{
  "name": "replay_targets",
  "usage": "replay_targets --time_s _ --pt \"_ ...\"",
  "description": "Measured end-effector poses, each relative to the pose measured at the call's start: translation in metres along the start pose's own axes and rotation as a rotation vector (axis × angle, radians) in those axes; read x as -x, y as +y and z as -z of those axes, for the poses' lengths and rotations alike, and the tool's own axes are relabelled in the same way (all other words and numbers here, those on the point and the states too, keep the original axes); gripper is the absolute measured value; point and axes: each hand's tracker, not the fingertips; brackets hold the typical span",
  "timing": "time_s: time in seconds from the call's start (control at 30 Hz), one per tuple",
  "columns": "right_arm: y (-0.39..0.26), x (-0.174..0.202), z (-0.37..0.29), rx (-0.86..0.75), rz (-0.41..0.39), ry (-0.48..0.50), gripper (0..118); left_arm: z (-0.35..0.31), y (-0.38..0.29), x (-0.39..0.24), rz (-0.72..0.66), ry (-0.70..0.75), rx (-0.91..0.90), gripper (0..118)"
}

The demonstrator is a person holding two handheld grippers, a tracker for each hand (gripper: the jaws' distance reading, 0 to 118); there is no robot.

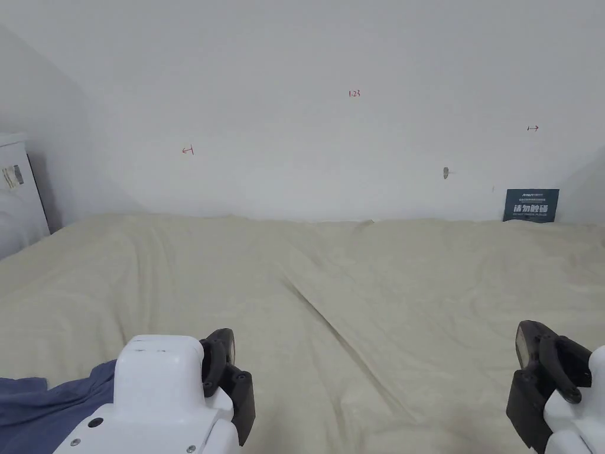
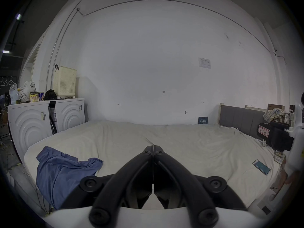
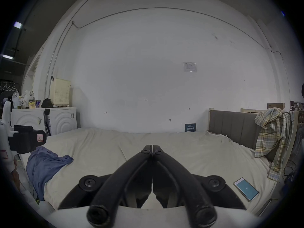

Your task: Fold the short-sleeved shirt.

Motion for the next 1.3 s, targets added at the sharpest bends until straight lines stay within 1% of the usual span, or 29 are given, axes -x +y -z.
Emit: replay_targets --time_s 0.2,0.33,0.43,0.53,0.63,0.67,0.8,0.9,0.97,1.03,1.13,1.23,1.3 --pt "0.000 0.002 0.003 0.005 -0.013 0.002 0 0.002 0.000 -0.001 0.001 -0.006 0.005 0" --pt "0.000 0.004 0.004 0.010 -0.003 0.018 0 0.002 0.000 0.001 -0.006 -0.002 0.008 0" --pt "0.002 0.010 0.008 0.013 -0.014 0.042 0 -0.001 0.000 0.007 -0.006 0.021 0.002 0" --pt "0.003 0.023 0.012 0.019 -0.046 0.074 0 -0.004 0.000 0.019 -0.024 0.057 0.003 0" --pt "0.005 0.038 0.017 0.016 -0.042 0.127 0 -0.011 -0.002 0.034 -0.031 0.103 0.008 0" --pt "0.006 0.045 0.018 0.017 -0.040 0.150 0 -0.014 -0.002 0.039 -0.028 0.130 0.008 0" --pt "0.009 0.084 0.028 0.008 -0.027 0.302 0 -0.033 0.000 0.064 -0.005 0.259 -0.007 0" --pt "0.010 0.122 0.034 0.004 -0.004 0.454 0 -0.054 0.003 0.090 -0.007 0.378 -0.025 0" --pt "0.009 0.149 0.034 0.008 -0.009 0.540 0 -0.068 0.003 0.105 -0.015 0.461 -0.034 0" --pt "0.008 0.174 0.032 0.009 -0.026 0.606 0 -0.079 0.003 0.121 -0.016 0.545 -0.026 0" --pt "0.005 0.201 0.028 0.017 -0.021 0.687 0 -0.090 0.000 0.139 -0.007 0.628 -0.015 0" --pt "0.001 0.220 0.027 0.035 -0.021 0.722 0 -0.097 -0.001 0.153 -0.025 0.665 -0.018 0" --pt "-0.002 0.227 0.028 0.050 -0.029 0.739 0 -0.097 -0.004 0.160 -0.031 0.662 -0.012 0"
